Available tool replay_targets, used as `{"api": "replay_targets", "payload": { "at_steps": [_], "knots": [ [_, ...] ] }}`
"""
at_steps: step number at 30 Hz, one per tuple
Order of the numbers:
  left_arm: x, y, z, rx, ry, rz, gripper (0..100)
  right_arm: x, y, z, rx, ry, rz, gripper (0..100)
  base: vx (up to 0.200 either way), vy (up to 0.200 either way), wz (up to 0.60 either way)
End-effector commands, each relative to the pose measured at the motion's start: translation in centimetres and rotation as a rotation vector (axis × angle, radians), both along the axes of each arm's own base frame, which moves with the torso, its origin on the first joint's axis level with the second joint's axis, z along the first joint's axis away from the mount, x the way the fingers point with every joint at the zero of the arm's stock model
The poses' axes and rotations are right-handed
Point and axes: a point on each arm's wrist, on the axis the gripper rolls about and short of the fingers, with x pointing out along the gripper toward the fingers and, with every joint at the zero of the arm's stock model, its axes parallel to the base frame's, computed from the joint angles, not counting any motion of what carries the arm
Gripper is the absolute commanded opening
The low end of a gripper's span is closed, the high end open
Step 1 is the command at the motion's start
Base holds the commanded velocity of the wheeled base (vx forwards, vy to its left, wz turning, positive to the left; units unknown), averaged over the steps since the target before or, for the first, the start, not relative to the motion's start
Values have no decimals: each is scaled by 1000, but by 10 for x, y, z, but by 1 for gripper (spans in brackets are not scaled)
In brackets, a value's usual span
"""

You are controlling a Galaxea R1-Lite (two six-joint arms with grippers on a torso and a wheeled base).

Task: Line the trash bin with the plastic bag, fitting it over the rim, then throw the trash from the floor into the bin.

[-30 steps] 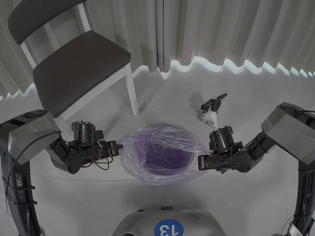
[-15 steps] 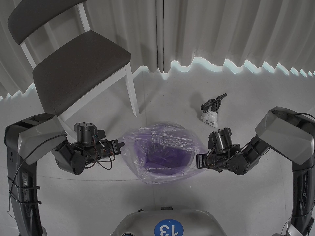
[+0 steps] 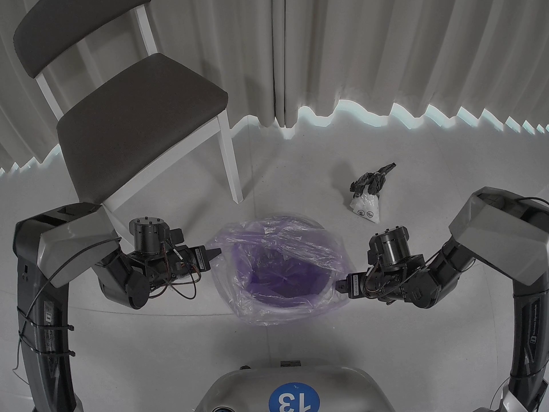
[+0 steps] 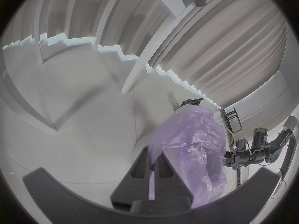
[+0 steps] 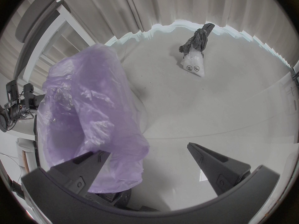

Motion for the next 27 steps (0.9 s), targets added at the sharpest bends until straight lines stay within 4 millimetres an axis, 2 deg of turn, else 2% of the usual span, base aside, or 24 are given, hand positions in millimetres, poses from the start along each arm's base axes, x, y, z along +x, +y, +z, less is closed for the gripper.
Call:
{"api": "replay_targets", "payload": {
  "at_steps": [1, 6, 10, 15, 20, 23, 27],
  "knots": [
    [0, 1, -2, 1, 7, 1, 100, -15, -9, 27, 8, -27, -4, 100, 0, 0, 0],
    [-3, 1, 0, 2, 4, 0, 100, -31, -16, 56, 2, -75, 19, 100, 0, 0, 0],
    [-4, 2, 6, 0, -9, 1, 100, -42, -20, 70, -14, -88, 28, 100, 0, 0, 0],
    [-6, 3, 10, 0, -13, 2, 100, -60, -11, 59, -32, -36, 73, 100, 0, 0, 0],
    [-8, 8, 17, -5, -26, 9, 100, -63, 0, 68, 41, -58, 83, 100, 0, 0, 0],
    [-11, 9, 24, -7, -35, 6, 100, -59, 6, 95, 58, -145, 110, 100, 0, 0, 0],
    [-13, 8, 28, -7, -42, 4, 100, -46, 17, 114, -10, -198, 152, 100, 0, 0, 0]
  ]
}}
